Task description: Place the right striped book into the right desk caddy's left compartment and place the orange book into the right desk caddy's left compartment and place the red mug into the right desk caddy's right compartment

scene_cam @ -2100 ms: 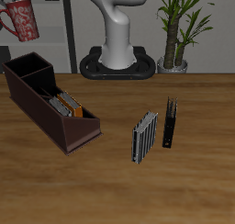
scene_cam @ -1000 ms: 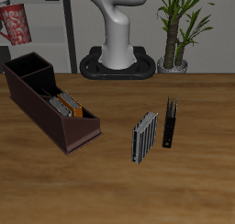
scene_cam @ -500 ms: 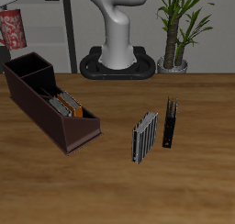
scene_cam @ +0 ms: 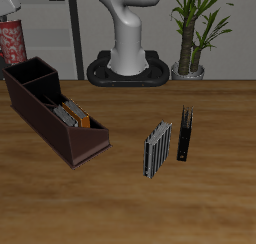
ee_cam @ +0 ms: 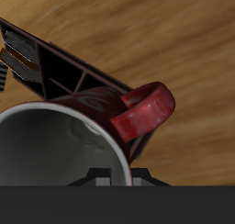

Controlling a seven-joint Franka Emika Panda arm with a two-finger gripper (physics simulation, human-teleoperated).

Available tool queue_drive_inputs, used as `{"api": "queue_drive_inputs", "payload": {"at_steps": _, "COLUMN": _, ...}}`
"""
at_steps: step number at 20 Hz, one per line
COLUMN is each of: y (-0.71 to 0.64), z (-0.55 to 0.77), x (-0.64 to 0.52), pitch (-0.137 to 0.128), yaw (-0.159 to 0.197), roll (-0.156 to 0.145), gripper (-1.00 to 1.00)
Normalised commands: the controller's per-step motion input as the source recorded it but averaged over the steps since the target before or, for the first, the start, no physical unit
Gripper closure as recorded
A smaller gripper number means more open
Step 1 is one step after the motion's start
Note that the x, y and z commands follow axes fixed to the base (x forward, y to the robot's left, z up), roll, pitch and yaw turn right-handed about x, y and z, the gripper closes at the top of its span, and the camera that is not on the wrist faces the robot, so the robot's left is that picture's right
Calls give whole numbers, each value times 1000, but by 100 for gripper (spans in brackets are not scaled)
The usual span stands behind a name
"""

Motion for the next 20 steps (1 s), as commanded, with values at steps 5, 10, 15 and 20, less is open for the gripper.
{"api": "queue_drive_inputs", "payload": {"at_steps": 5, "y": 20, "z": -51, "x": 1, "pitch": -23, "yaw": -89, "roll": -229, "gripper": 100}}
{"api": "queue_drive_inputs", "payload": {"at_steps": 10, "y": 385, "z": -27, "x": -70, "pitch": -26, "yaw": 30, "roll": 12, "gripper": 100}}
{"api": "queue_drive_inputs", "payload": {"at_steps": 15, "y": 406, "z": -79, "x": -65, "pitch": -7, "yaw": -32, "roll": -10, "gripper": 100}}
{"api": "queue_drive_inputs", "payload": {"at_steps": 20, "y": 77, "z": -47, "x": -6, "pitch": 6, "yaw": -56, "roll": -49, "gripper": 100}}
